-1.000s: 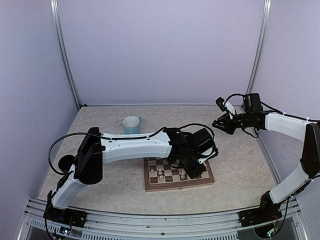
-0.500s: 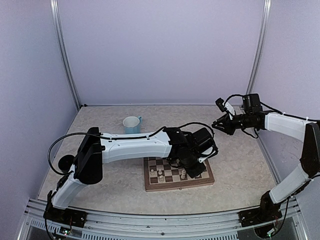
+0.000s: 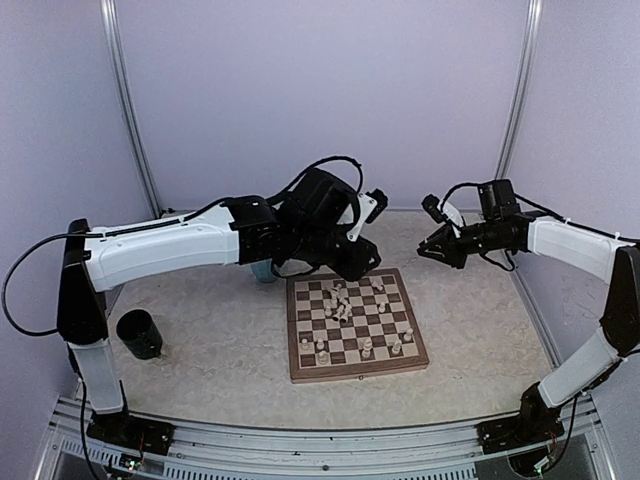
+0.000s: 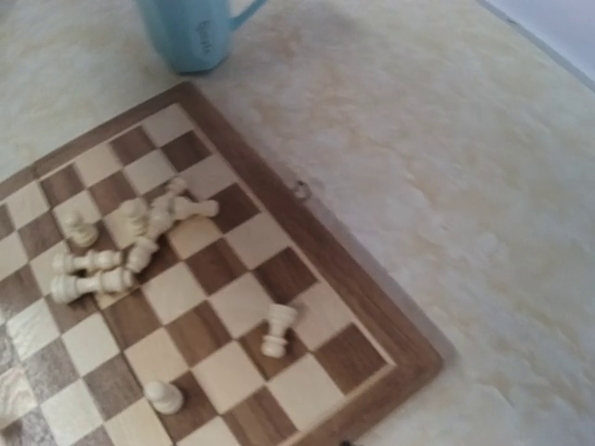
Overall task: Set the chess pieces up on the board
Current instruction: Place the knight at g1, then place the rook on the chessboard.
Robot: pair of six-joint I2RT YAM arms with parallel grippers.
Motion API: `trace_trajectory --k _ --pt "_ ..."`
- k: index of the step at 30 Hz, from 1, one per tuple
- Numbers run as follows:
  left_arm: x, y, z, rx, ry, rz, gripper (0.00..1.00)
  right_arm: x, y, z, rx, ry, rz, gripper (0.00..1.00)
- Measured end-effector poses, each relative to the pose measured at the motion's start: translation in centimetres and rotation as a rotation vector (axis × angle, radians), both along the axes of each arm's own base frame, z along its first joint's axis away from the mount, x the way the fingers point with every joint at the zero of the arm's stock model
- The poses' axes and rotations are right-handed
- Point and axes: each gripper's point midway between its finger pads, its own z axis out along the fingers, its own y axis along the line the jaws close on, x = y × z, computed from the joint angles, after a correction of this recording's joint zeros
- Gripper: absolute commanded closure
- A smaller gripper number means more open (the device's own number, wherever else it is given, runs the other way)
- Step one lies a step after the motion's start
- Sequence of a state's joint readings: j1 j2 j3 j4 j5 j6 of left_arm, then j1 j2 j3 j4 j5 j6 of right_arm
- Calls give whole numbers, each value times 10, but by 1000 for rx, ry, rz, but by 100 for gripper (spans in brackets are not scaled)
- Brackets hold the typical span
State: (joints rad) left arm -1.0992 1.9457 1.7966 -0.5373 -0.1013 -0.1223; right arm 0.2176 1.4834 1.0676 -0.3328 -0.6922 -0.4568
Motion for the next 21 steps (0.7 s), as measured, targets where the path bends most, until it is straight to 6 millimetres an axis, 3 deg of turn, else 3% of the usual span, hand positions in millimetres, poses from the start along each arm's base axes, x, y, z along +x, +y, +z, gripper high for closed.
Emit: trace_trajectory --k 2,4,10,14,18,21 --pt "14 13 19 -88 -5 50 59 -6 10 -1 -24 -10 35 93" --pt "22 21 23 -146 10 82 59 -15 19 -4 -46 -12 71 92" --pt "24 26 -12 -220 137 97 59 -35 41 -15 -134 -26 147 90" --pt "29 26 -13 -267 171 103 59 -32 48 -20 -180 -19 171 90" --pt "32 26 -12 -297 183 105 58 -21 46 -43 -243 30 167 88" --pt "30 28 -23 -284 196 106 58 -23 43 -67 -292 90 170 84"
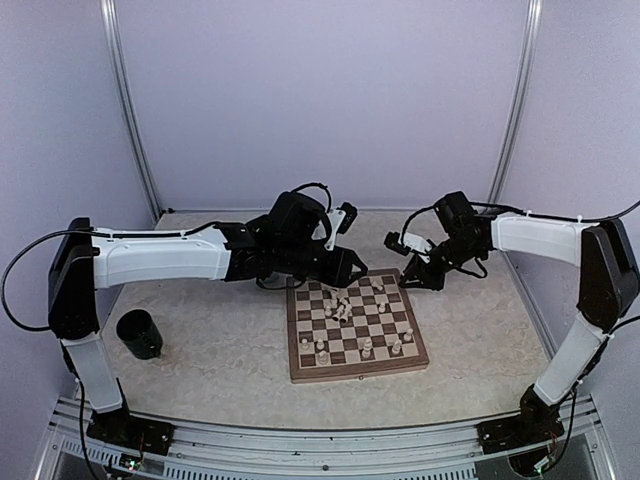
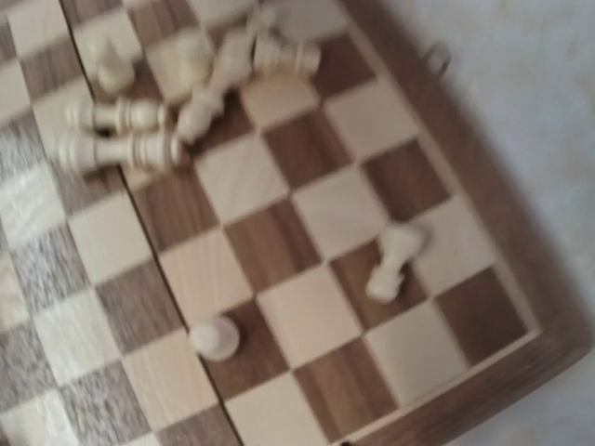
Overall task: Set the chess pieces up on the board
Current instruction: Place the rook on the chessboard.
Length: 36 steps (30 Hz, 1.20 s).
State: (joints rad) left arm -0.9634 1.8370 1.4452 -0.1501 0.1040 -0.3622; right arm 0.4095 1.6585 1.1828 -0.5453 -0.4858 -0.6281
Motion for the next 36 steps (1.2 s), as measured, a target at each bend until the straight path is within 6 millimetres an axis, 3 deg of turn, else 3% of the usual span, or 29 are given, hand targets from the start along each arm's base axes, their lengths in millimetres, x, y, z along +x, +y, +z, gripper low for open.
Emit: trace_trajectory --k 8,14,26,36 --pt "2 11 -23 36 23 12 58 -5 0 -34 -64 89 4 82" --pt "11 17 -27 34 31 10 58 -4 4 -53 -91 134 -3 64" --pt "30 15 -55 51 80 -15 58 -1 9 -53 -68 160 -16 58" --pt "25 21 -62 49 88 -26 58 3 10 -50 -65 166 -35 57"
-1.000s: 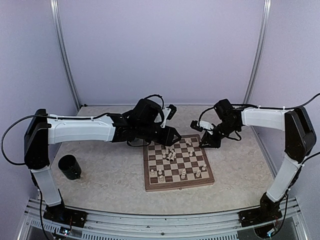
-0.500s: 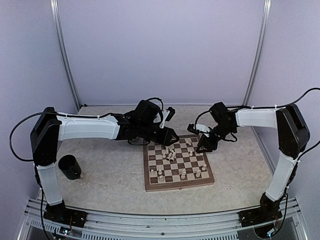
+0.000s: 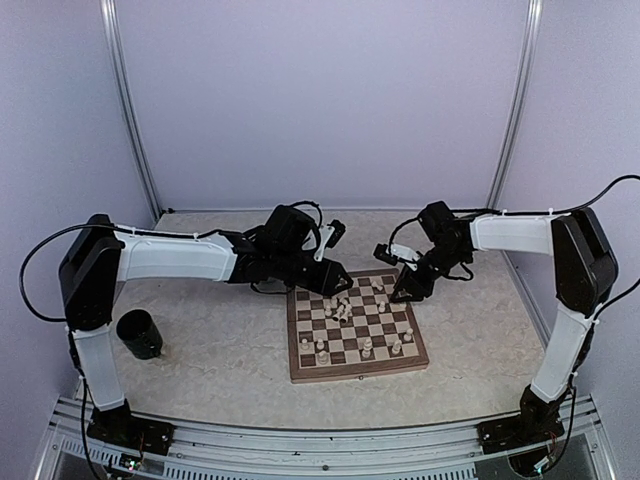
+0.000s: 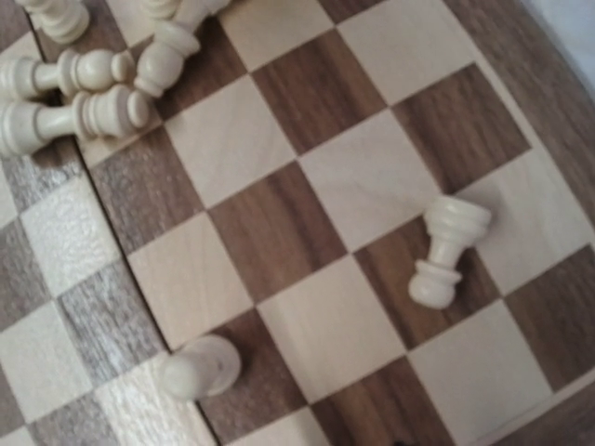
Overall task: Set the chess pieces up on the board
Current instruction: Place the rook on the chessboard, then pick up the rook from the chessboard.
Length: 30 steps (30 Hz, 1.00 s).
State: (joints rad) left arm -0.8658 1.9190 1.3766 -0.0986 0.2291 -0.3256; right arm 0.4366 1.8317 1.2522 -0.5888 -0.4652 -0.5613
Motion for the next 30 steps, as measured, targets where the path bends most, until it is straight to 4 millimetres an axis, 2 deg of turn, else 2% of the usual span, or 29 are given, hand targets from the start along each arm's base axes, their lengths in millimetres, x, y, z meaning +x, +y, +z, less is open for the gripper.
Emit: trace_trajectory --k 4,8,13,20,22,26,30 --pt "-10 8 -2 12 6 -1 57 -1 -4 3 -16 -5 -8 58" --pt "-17 9 14 -3 -20 -1 56 1 -9 8 -41 -30 -22 59" --pt "-20 9 31 -20 -50 3 55 -1 -14 4 -71 -24 -33 62" --pt "-21 16 23 30 -46 9 56 -3 -18 1 -92 -14 -39 81" --pt "-21 18 23 48 -48 10 56 -3 -19 1 -94 -12 -43 81" --pt "-18 17 34 59 -66 5 56 -2 -19 1 -97 -13 -45 70" --pt "-15 14 46 50 -89 2 56 -2 -19 -3 -102 -5 -48 73"
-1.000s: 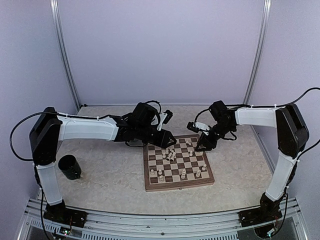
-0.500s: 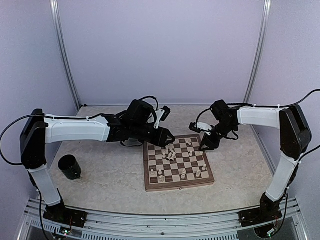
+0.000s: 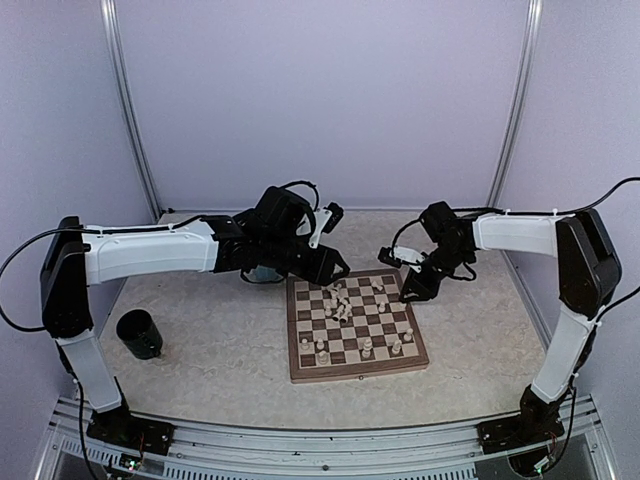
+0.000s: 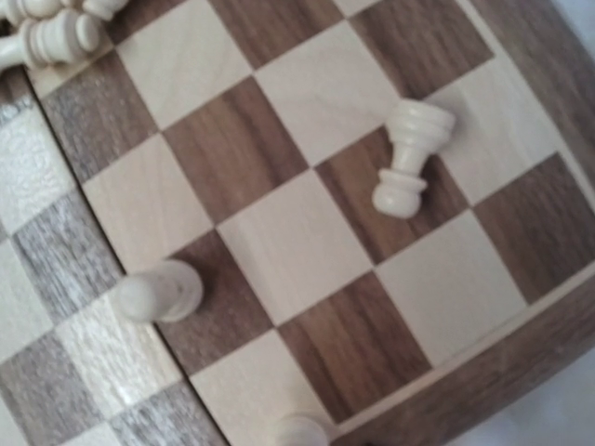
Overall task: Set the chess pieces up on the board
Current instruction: Pick up the rook from the chessboard, then place the rook at h1.
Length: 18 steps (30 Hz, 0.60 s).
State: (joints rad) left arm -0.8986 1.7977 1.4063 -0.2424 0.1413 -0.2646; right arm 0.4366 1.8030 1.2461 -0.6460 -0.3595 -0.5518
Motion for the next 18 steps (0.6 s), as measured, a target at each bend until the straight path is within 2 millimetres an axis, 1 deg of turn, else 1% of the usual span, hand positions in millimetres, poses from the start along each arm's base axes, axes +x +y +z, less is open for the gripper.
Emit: trace_trajectory --k 6,9,11,12,14,16,18 --pt "-3 4 -6 28 16 -2 56 -2 0 -9 -9 24 -1 90" --pt "-3 6 -4 49 22 3 56 -3 -1 -8 -11 29 -2 91" --pt "1 6 5 53 14 9 55 -5 -2 -4 -13 26 -1 91" --pt "5 4 16 44 1 15 55 -5 -3 1 -11 19 0 91" --pt "13 2 35 17 -26 23 55 -8 -4 18 6 -17 8 91" --pt "24 3 54 -16 -55 39 55 -16 -5 45 43 -74 23 91" --pt "39 10 65 -44 -76 65 55 -28 -6 69 77 -132 42 92"
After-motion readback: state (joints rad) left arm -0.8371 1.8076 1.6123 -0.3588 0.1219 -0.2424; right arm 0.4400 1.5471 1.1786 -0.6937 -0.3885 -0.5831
